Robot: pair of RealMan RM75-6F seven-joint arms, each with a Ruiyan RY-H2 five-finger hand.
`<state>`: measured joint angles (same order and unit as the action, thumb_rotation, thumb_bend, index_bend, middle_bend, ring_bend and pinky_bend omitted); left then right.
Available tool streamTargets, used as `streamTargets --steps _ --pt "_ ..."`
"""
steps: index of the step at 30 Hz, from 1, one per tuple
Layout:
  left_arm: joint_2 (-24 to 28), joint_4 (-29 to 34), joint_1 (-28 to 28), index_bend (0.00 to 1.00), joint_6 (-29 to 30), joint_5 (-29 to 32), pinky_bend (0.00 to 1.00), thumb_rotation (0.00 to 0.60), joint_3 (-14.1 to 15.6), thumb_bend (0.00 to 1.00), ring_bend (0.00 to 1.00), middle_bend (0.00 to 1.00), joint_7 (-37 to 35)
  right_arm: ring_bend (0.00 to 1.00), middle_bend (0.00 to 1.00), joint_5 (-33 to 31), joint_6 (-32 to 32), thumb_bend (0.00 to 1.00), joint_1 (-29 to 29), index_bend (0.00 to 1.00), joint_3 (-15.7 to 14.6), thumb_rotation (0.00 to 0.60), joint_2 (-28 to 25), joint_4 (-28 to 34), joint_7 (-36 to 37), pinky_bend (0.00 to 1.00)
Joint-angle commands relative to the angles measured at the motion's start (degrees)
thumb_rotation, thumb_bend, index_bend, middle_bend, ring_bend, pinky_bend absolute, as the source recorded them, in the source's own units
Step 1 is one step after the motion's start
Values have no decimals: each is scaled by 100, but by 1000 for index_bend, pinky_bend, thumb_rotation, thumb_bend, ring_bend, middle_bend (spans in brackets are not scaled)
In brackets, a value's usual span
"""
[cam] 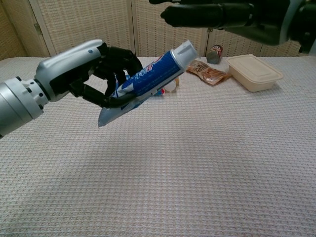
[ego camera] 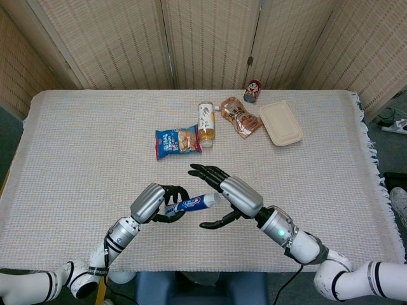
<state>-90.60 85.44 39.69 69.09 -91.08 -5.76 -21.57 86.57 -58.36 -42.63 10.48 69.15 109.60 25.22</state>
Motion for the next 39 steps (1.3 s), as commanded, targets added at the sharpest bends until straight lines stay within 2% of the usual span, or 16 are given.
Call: streamTargets --steps 1,5,9,14,19,22,24,27,30,36,39 --pt "48 -174 4 711 -112 -14 664 600 87 865 686 789 134 0 0 83 -196 121 180 0 -13 279 -331 72 151 0" --pt "143 -318 73 695 -467 109 634 600 172 861 666 788 591 0 0 54 -317 122 345 0 -42 279 -651 102 183 0" --pt "231 -272 163 650 -955 468 577 600 172 837 611 752 1344 0 0 55 -422 122 492 0 -81 279 -902 119 167 0" --pt "214 -175 262 599 -1459 1139 537 600 68 833 559 696 2376 0 0 69 -504 122 652 0 -155 279 -1121 126 83 0" --pt "115 -52 320 534 -1716 1767 511 600 -64 814 499 623 2970 0 0 73 -573 122 780 0 -224 279 -1175 84 2 0" --pt "34 38 352 443 -1788 2113 456 600 -144 713 444 556 3209 0 0 56 -638 122 867 0 -260 279 -1135 -13 -16 0" --pt "3 53 373 306 -1798 2270 395 600 -154 568 383 484 3426 0 0 41 -661 122 904 0 -271 277 -1121 -67 3 0" --pt "-52 84 358 174 -1719 2451 324 600 -194 470 310 406 3591 0 0 50 -700 121 975 0 -304 278 -1140 -140 -13 0" --pt "-35 96 314 99 -1659 2538 268 600 -200 435 247 342 3618 0 0 25 -735 121 1051 0 -335 279 -1173 -196 -82 0" --pt "405 392 75 65 -1435 2543 231 600 -189 415 214 307 3405 0 0 0 -781 122 1245 0 -456 277 -1337 -275 -244 0" --pt "780 616 -130 93 -1187 2483 226 600 -210 410 214 307 3212 0 0 1 -879 121 1386 0 -521 277 -1427 -318 -368 0"
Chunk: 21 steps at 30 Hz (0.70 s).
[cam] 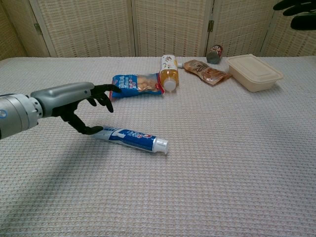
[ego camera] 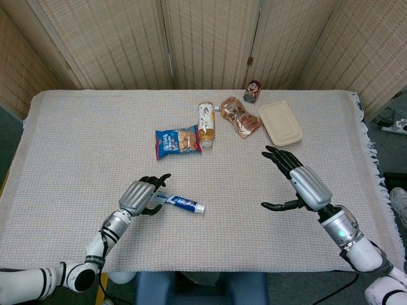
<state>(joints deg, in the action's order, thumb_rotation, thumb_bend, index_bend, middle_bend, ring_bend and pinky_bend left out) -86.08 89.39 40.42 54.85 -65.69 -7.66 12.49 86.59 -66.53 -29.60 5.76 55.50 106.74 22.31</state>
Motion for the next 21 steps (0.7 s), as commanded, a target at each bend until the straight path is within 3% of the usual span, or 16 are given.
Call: streamTargets --steps 1,4,5,6,8,12,21 --pt "485 300 -296 106 360 -96 223 600 -32 410 214 307 -279 0 0 -4 -98 121 144 0 -81 278 -104 -43 -142 0" --pt "832 429 -519 125 675 -179 216 600 -37 411 214 307 -378 0 0 -8 -198 123 295 0 -161 307 -194 -86 -404 0" --pt "975 483 -625 131 840 -207 213 600 -38 411 214 307 -380 0 0 -21 -268 124 377 0 -194 378 -223 -114 -555 0" --pt "1072 517 -711 135 975 -232 209 600 -36 413 214 307 -378 0 0 -46 -338 125 445 0 -211 487 -238 -142 -684 0" --pt "1282 583 -917 142 1287 -275 203 600 -19 414 214 307 -352 0 0 -171 -496 125 617 0 -250 596 -238 -220 -1075 0" --pt "1582 688 -1327 167 1856 -369 185 600 63 415 214 307 -295 0 0 -421 -694 125 933 0 -358 600 -247 -272 -1529 0" --pt "1862 844 -2311 198 2986 -871 164 600 481 415 213 307 -468 0 0 -336 -1318 124 1612 0 -573 600 -40 -776 -1449 0"
